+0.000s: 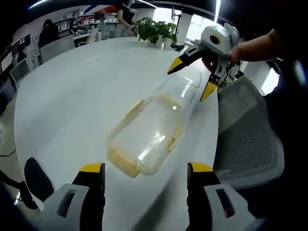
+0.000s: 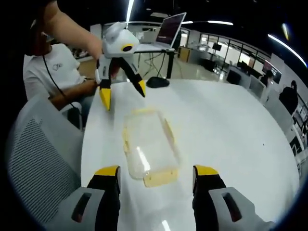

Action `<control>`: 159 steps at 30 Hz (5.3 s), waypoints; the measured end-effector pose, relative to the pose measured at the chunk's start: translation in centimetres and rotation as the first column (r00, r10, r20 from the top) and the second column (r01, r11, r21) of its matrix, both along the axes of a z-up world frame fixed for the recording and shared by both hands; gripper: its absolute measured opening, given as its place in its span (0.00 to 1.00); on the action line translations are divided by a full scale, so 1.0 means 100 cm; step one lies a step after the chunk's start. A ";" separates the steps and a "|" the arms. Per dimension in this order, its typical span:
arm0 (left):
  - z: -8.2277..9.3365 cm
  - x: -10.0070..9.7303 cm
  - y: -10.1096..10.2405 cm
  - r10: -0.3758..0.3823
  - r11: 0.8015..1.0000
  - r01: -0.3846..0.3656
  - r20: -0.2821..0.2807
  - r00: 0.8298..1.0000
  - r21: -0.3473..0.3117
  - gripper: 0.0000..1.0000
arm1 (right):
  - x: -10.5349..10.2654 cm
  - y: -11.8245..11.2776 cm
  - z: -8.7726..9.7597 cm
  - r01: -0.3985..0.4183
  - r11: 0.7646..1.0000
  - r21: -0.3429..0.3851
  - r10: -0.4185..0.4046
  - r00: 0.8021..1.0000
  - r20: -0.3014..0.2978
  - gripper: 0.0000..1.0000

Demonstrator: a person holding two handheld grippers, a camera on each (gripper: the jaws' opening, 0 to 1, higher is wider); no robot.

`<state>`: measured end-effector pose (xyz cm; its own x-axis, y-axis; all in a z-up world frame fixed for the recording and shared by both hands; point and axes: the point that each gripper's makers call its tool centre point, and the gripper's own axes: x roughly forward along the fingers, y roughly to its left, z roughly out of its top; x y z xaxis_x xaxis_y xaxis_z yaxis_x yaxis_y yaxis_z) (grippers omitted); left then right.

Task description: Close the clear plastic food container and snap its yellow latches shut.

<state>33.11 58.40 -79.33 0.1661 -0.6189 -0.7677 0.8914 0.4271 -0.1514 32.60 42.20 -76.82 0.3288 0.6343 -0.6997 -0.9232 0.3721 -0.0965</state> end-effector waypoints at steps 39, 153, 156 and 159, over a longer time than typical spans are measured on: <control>-0.016 0.018 0.000 -0.170 0.979 0.167 0.014 0.985 0.117 0.67 | 0.001 -0.001 -0.023 -0.092 0.991 -0.099 0.088 0.995 -0.043 0.58; -0.027 0.006 -0.001 -0.475 0.847 0.449 0.025 0.880 0.285 0.36 | -0.002 -0.001 -0.052 -0.250 0.923 -0.292 0.208 0.963 -0.170 0.37; -0.025 0.006 0.000 -0.478 0.845 0.450 0.028 0.878 0.290 0.36 | -0.004 -0.001 -0.050 -0.248 0.925 -0.286 0.207 0.964 -0.167 0.37; -0.021 0.006 0.001 -0.481 0.842 0.451 0.031 0.876 0.295 0.36 | -0.005 0.000 -0.046 -0.245 0.927 -0.284 0.205 0.965 -0.164 0.37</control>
